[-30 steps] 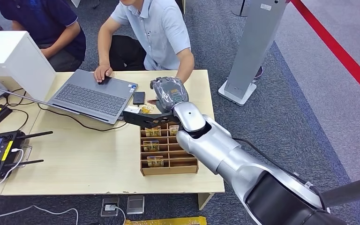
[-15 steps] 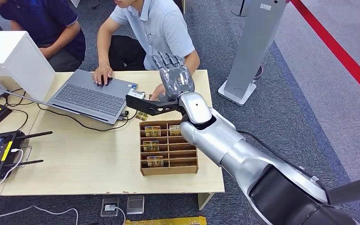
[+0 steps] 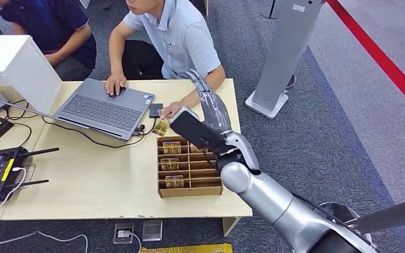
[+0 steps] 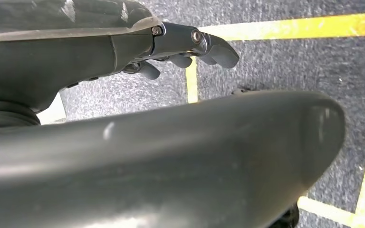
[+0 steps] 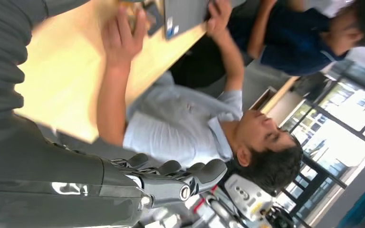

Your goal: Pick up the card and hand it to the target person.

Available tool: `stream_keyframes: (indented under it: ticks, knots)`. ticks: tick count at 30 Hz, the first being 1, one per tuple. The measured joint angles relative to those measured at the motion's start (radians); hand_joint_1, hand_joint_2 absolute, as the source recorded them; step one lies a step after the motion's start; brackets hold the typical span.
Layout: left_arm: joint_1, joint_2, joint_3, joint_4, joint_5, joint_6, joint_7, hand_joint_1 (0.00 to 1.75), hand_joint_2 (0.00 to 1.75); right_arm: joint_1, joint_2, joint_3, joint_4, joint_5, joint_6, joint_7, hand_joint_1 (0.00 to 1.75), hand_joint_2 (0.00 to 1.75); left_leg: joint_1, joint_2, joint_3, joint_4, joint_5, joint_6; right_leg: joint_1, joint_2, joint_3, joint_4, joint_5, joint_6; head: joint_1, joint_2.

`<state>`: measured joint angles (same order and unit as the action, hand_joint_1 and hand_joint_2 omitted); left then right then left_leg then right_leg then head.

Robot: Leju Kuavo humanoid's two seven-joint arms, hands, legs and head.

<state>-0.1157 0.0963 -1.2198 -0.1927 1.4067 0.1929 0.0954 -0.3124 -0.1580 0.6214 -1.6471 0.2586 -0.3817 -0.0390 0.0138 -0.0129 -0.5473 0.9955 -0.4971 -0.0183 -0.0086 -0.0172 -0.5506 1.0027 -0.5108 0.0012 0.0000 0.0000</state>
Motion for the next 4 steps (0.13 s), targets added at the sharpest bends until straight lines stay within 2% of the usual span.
stream_keyframes:
  ticks: [4]
  knots:
    - [0.001,-0.002,0.002,0.000,-0.001,0.002,-0.001,0.00,0.00,0.166,-0.008,-0.064,0.018,-0.108,0.058,-0.050,0.00,1.75,0.000,0.001,0.000,0.000,-0.001,-0.001,0.000,0.001,0.000,0.000,0.000,0.000,0.000,0.000]
